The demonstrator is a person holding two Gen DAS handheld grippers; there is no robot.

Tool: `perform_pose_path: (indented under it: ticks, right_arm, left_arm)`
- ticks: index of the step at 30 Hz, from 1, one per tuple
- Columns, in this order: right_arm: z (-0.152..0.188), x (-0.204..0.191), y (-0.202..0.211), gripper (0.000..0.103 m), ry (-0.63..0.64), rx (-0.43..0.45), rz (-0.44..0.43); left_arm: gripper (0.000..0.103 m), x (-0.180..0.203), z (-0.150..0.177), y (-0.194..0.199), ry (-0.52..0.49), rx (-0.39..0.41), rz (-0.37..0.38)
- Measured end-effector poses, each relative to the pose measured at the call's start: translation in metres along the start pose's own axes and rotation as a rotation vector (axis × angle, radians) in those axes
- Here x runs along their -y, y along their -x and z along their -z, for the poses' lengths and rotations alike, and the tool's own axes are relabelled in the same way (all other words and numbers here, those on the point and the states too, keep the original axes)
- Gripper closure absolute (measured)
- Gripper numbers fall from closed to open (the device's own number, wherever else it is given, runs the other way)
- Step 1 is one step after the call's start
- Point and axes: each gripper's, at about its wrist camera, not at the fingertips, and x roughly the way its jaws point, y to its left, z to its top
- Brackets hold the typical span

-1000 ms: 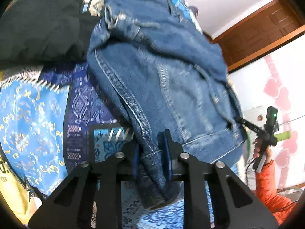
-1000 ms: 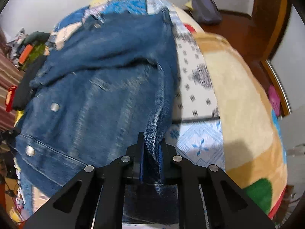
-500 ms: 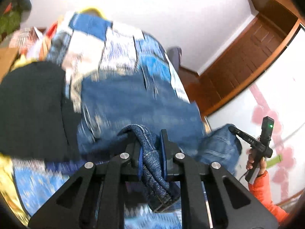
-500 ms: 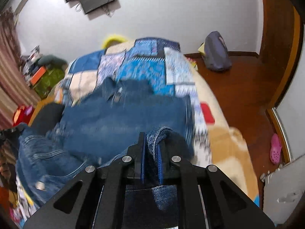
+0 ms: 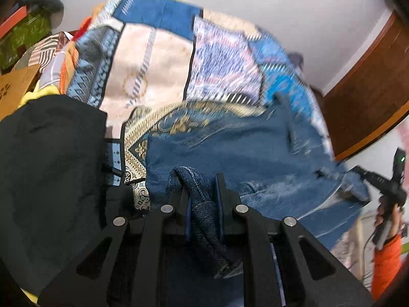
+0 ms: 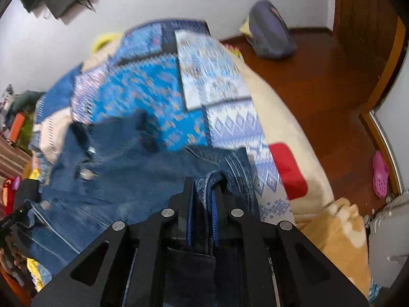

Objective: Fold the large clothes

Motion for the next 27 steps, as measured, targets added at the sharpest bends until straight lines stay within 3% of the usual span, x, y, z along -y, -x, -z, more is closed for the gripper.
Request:
perform_pose_path:
  ticks: [4,7,11,12,13,15,17,21,27]
  right_arm:
    - [0.004,0.016,-0.014,0.082,-0.051,-0.083,-0.079]
    - [0.007,0.025,-0.002,0.078,-0.108,-0.093,-0.126]
    - [0.013,0.02,0.029,0.07,-0.088,-0.055,-0.07]
    - [0.014,0.017,0.035,0.07,-0.068,-0.042,-0.049]
    - [0.016,0.014,0.04,0.07,-0.049,-0.03,-0.032]
    - [0.021,0.006,0.056,0.069,0.0,-0.007,-0.005]
    - [0.028,-0.002,0.07,0.069,0.048,0.017,0.002]
    - [0.045,-0.025,0.088,0.063,0.145,0.048,0.006]
    - [0.077,-0.061,0.079,0.059,0.255,0.033,-0.036]
  left_arm:
    - [0.084,-0.006,0.009,-0.023,-0.026,-0.063,-0.008]
    - [0.084,-0.004,0.014,-0.02,-0.039,-0.087,-0.022]
    - [0.081,0.008,0.015,0.003,-0.083,-0.063,-0.06]
    - [0.075,0.012,0.016,0.011,-0.099,-0.047,-0.074]
    - [0.057,0.017,0.017,0.022,-0.115,-0.024,-0.108]
    - [0.04,0.025,0.019,0.042,-0.149,0.053,-0.161]
    - [0.038,0.032,0.022,0.062,-0.182,0.104,-0.16]
    - [0.038,0.045,0.033,0.084,-0.226,0.117,-0.123]
    - [0.038,0.075,0.066,0.068,-0.328,0.044,-0.061]
